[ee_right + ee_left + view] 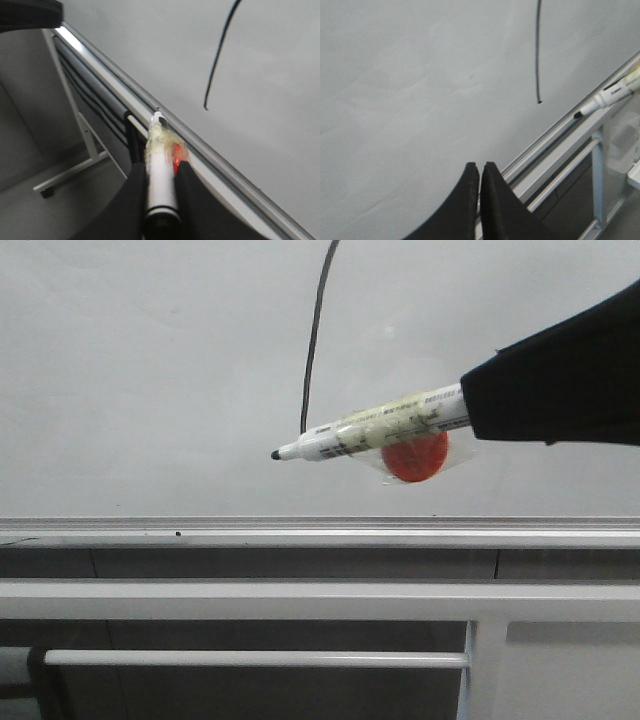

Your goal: Write number 1 on whiteboard

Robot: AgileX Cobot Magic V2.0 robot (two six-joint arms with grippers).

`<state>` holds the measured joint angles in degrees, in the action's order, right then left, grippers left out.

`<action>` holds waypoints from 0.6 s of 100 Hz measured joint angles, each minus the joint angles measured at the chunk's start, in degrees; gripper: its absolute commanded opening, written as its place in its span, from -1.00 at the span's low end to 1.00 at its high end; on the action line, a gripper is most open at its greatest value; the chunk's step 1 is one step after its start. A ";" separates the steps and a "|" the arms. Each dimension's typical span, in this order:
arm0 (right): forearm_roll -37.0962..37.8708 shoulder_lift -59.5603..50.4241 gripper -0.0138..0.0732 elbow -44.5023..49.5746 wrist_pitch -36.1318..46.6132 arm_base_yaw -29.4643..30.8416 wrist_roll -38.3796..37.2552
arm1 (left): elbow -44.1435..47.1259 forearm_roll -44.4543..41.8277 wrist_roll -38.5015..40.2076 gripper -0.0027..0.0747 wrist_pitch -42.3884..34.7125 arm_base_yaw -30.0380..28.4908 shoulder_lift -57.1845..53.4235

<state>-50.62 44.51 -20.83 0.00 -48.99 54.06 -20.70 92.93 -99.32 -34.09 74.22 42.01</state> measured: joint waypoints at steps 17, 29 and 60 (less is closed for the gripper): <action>0.10 0.00 -0.83 0.00 -6.08 0.00 0.00 | 0.00 -8.03 -3.41 -0.42 9.90 0.00 0.95; 0.33 1.59 -0.83 -1.04 -8.84 0.00 0.00 | 0.00 -10.33 -4.21 0.10 12.22 0.00 3.44; 0.42 7.84 -0.83 -8.98 -11.14 0.00 -0.15 | -1.68 -16.87 -4.29 0.17 13.06 0.00 10.42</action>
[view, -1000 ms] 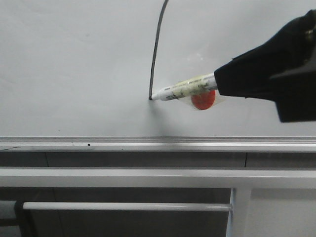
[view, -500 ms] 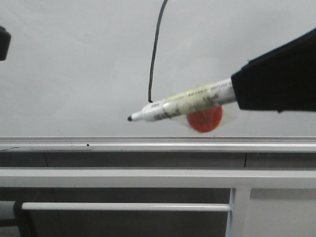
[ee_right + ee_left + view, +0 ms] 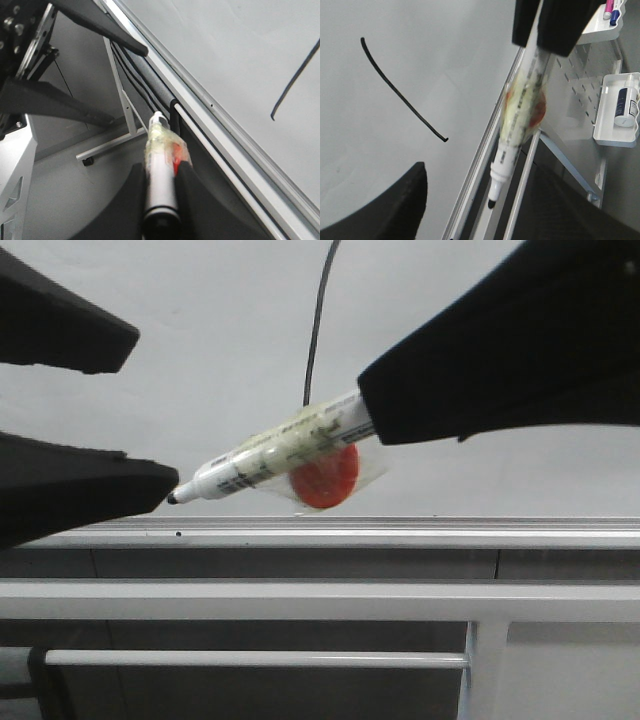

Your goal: Write number 1 on whiteboard

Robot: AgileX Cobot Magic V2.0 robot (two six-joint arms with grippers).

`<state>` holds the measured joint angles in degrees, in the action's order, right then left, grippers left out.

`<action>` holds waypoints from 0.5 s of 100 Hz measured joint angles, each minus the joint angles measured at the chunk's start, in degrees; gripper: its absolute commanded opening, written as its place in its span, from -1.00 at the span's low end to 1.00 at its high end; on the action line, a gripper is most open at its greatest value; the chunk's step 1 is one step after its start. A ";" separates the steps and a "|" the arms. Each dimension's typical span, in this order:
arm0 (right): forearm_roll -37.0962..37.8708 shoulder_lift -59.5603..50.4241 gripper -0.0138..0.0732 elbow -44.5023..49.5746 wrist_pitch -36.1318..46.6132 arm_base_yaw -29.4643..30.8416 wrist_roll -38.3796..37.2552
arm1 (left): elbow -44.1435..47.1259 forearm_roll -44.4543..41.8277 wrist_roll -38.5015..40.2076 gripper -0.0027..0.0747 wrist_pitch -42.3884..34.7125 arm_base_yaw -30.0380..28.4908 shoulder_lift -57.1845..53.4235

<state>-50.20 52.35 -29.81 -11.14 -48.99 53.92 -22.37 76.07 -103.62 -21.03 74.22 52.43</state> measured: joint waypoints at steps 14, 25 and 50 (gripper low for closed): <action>0.00 2.77 -0.83 -1.85 -0.47 0.00 0.00 | -0.52 -1.19 0.00 0.17 -0.13 0.00 0.77; 0.03 3.27 -0.83 -3.03 -0.50 0.00 0.00 | -0.52 -1.32 0.00 0.11 -0.22 0.00 0.77; 0.13 3.32 -0.83 -3.87 -1.63 0.00 0.00 | -0.52 -2.16 0.00 -0.08 -0.39 0.00 0.77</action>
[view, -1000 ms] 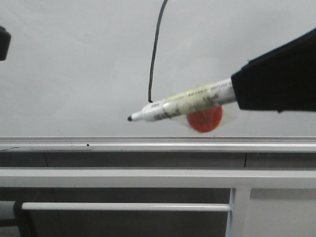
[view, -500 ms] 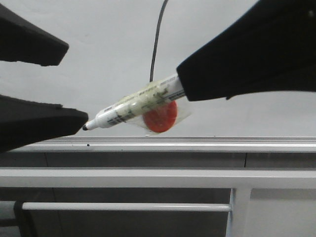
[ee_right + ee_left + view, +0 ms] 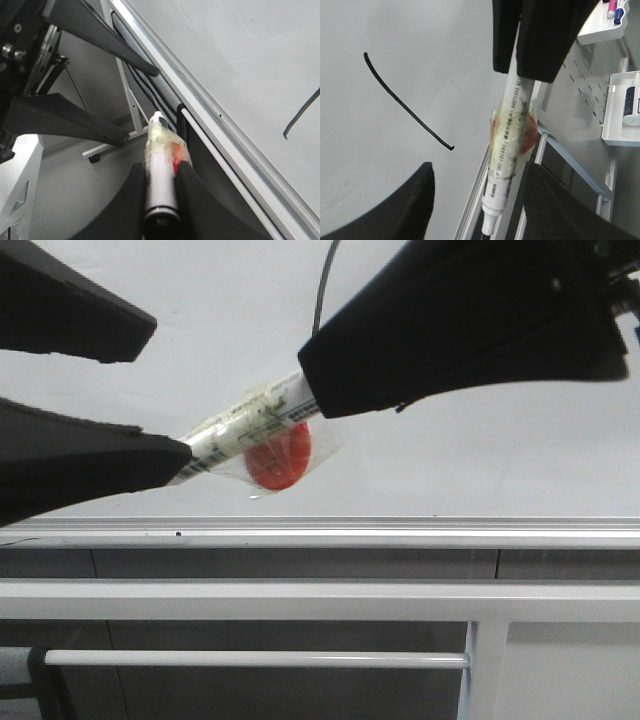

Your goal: Write number 1 on whiteboard

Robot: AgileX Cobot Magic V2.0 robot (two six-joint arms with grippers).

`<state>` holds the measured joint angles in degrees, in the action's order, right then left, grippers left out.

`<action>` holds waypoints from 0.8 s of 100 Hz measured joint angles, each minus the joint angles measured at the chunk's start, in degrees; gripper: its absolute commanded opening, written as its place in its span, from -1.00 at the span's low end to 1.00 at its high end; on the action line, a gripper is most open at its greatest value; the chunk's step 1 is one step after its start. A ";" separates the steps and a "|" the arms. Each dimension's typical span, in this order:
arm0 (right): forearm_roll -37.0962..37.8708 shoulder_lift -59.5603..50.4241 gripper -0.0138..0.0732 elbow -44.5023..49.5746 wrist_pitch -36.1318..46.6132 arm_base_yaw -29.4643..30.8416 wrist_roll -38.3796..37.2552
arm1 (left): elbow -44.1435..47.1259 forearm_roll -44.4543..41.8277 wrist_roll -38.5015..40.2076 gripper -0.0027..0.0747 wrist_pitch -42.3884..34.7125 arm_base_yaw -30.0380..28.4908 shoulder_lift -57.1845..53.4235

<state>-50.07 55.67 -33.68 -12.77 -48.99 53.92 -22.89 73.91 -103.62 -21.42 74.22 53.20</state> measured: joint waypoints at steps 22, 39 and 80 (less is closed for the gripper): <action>0.00 0.00 -0.83 0.00 -0.37 0.00 0.00 | 0.00 -0.78 0.00 -0.13 0.00 0.00 0.13; 0.03 0.00 -0.83 -1.52 -1.57 0.00 0.00 | 0.00 -2.67 0.00 -0.13 0.00 0.00 2.25; 0.22 0.00 -0.83 -1.87 -2.38 0.00 0.00 | 0.00 -3.83 -0.13 -0.13 -2.47 0.00 4.33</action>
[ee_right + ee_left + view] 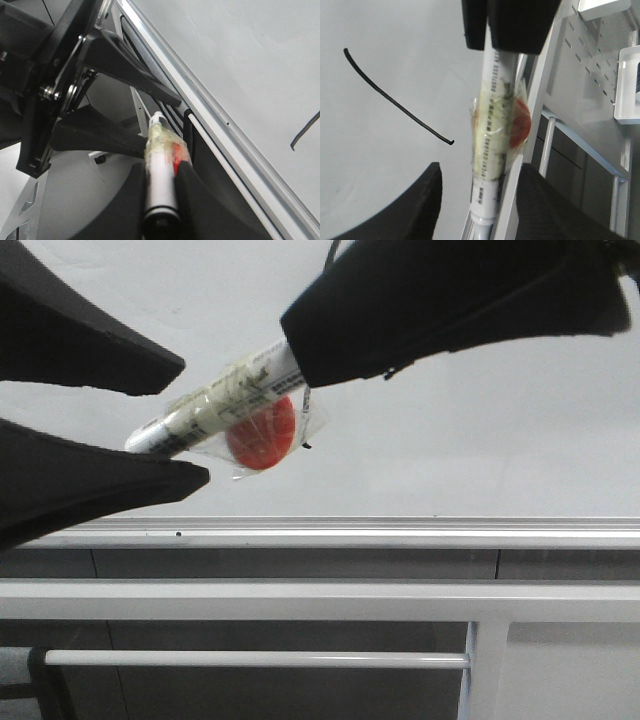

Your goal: Write number 1 on whiteboard

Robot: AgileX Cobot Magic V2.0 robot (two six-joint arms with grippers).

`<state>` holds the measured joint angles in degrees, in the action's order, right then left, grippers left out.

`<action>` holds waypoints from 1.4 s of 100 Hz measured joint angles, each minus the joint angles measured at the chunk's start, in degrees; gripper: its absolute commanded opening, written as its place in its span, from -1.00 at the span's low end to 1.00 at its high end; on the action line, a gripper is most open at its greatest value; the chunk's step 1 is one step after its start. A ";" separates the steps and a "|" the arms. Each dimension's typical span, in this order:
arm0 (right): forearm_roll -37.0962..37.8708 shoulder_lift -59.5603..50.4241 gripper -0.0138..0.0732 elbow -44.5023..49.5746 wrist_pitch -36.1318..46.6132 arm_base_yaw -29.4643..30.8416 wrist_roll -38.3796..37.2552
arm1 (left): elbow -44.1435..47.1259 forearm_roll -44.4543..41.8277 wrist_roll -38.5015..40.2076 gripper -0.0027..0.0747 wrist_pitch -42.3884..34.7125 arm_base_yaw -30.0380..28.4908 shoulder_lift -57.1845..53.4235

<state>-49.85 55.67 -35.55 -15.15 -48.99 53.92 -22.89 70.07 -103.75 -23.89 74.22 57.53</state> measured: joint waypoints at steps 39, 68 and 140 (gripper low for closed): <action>0.00 0.24 -0.83 -0.10 0.12 0.05 0.00 | 0.00 -1.05 -0.26 -0.98 0.53 0.00 0.03; 0.00 0.51 -0.68 -0.11 0.20 0.05 0.00 | 0.00 -1.10 -0.26 -0.98 0.53 0.00 0.03; 2.90 -13.23 -0.83 -0.11 9.80 0.05 0.12 | 1.44 -0.42 32.11 -0.98 -8.40 0.00 0.03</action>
<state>-46.95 42.44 -35.66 -5.35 -48.94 54.03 -21.45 69.65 -71.63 -32.29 74.22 57.56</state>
